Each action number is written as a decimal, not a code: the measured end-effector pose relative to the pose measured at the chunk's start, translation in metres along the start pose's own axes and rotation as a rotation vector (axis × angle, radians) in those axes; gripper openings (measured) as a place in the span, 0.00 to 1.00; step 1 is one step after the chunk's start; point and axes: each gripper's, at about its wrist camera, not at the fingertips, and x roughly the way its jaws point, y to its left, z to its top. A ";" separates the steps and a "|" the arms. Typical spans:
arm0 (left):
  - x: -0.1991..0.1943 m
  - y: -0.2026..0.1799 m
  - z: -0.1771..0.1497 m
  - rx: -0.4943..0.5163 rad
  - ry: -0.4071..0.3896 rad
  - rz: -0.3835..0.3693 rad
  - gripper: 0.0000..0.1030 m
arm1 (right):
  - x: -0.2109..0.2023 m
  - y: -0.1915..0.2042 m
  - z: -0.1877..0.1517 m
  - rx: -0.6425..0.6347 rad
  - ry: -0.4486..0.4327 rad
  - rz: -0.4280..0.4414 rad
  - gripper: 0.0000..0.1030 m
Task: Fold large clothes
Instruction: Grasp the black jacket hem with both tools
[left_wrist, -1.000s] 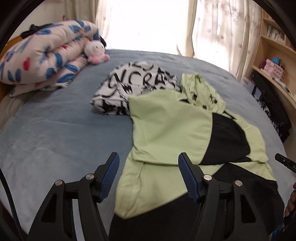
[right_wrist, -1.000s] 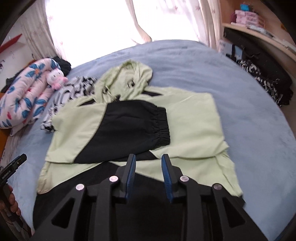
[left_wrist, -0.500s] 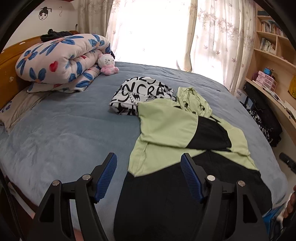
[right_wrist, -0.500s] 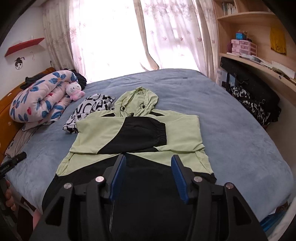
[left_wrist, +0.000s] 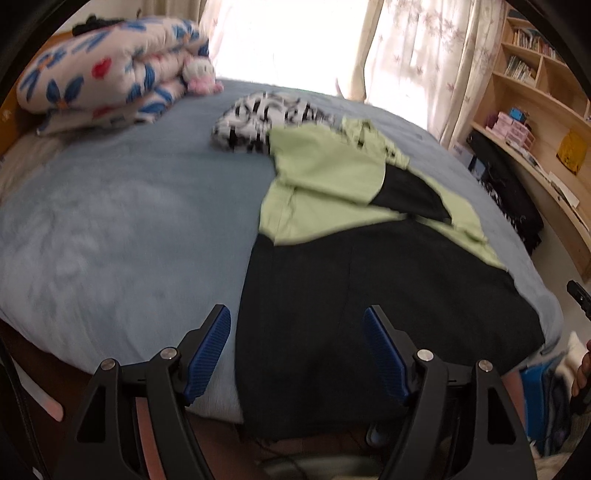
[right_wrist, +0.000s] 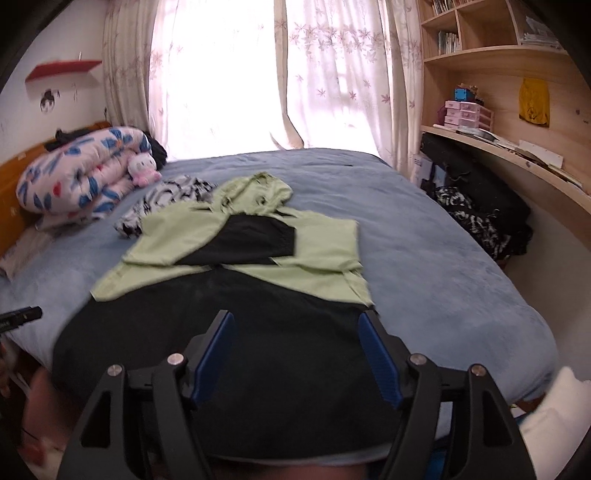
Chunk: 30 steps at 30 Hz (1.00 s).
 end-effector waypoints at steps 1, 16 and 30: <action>0.008 0.007 -0.009 -0.011 0.017 -0.013 0.71 | 0.002 -0.006 -0.009 0.002 0.009 -0.008 0.69; 0.051 0.041 -0.053 -0.105 0.108 -0.159 0.71 | 0.047 -0.101 -0.092 0.262 0.167 0.010 0.69; 0.059 0.025 -0.057 -0.056 0.142 -0.188 0.64 | 0.066 -0.110 -0.097 0.355 0.197 0.212 0.24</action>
